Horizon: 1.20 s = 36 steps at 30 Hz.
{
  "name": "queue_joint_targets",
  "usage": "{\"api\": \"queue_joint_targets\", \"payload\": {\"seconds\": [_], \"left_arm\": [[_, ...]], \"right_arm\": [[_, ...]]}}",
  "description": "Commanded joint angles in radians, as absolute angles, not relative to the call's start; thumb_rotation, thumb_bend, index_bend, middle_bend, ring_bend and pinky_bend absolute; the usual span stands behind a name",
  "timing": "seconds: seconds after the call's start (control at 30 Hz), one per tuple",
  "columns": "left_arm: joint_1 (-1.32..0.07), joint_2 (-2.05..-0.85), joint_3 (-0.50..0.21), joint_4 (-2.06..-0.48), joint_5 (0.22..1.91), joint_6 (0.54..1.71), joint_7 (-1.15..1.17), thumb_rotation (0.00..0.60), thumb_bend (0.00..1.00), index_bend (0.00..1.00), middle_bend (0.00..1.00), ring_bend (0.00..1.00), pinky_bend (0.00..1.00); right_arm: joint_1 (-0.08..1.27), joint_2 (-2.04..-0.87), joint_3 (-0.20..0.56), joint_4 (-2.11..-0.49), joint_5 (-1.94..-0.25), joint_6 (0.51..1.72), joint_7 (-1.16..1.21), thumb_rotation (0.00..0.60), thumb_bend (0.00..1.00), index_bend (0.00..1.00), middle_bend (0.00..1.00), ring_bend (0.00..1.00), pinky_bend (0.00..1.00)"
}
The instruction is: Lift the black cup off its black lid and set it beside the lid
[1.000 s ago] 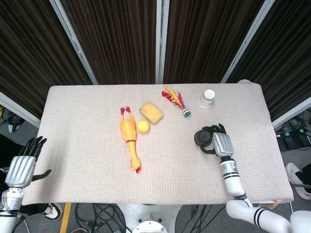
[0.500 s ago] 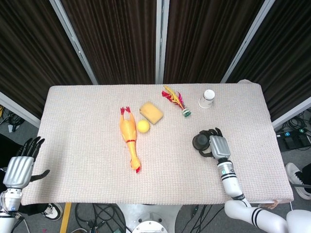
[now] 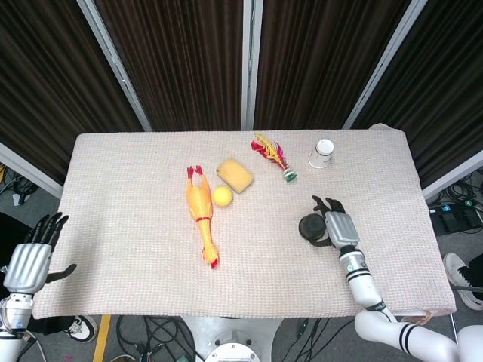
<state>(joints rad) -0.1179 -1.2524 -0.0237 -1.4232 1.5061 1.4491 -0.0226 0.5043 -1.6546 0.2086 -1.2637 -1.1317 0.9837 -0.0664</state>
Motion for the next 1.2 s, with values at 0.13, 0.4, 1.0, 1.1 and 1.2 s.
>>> {"api": "queue_joint_targets", "payload": {"seconds": [0.13,0.4,1.0,1.1,1.2], "left_arm": [[-0.120,-1.253,-0.025,-1.424,1.506,1.447,-0.022,0.600,0.13,0.04,0.03,0.00,0.20],[-0.122,-1.252,-0.028,-1.426,1.500,1.445,-0.020,0.600,0.13,0.04,0.03,0.00,0.20],[-0.128,-1.248,-0.034,-1.438,1.497,1.440,-0.010,0.600,0.13,0.04,0.03,0.00,0.20],[-0.128,-1.248,-0.032,-1.439,1.499,1.442,-0.009,0.600,0.13,0.04,0.03,0.00,0.20],[-0.127,-1.248,-0.031,-1.438,1.502,1.444,-0.009,0.600,0.13,0.04,0.03,0.00,0.20]], "right_arm": [[0.494,-1.645,0.215,-1.291,-1.120,1.014,-0.096,0.600,0.00,0.04,0.28,0.00,0.00],[0.498,-1.659,0.217,-1.281,-1.110,1.015,-0.097,0.600,0.03,0.13,0.32,0.00,0.00],[0.487,-1.646,0.238,-1.311,-1.181,1.093,-0.018,0.600,0.10,0.40,0.43,0.05,0.00],[0.482,-1.635,0.247,-1.328,-1.203,1.120,0.008,0.600,0.10,0.40,0.43,0.06,0.00],[0.474,-1.619,0.256,-1.342,-1.214,1.147,0.020,0.600,0.10,0.40,0.44,0.06,0.00]]}}
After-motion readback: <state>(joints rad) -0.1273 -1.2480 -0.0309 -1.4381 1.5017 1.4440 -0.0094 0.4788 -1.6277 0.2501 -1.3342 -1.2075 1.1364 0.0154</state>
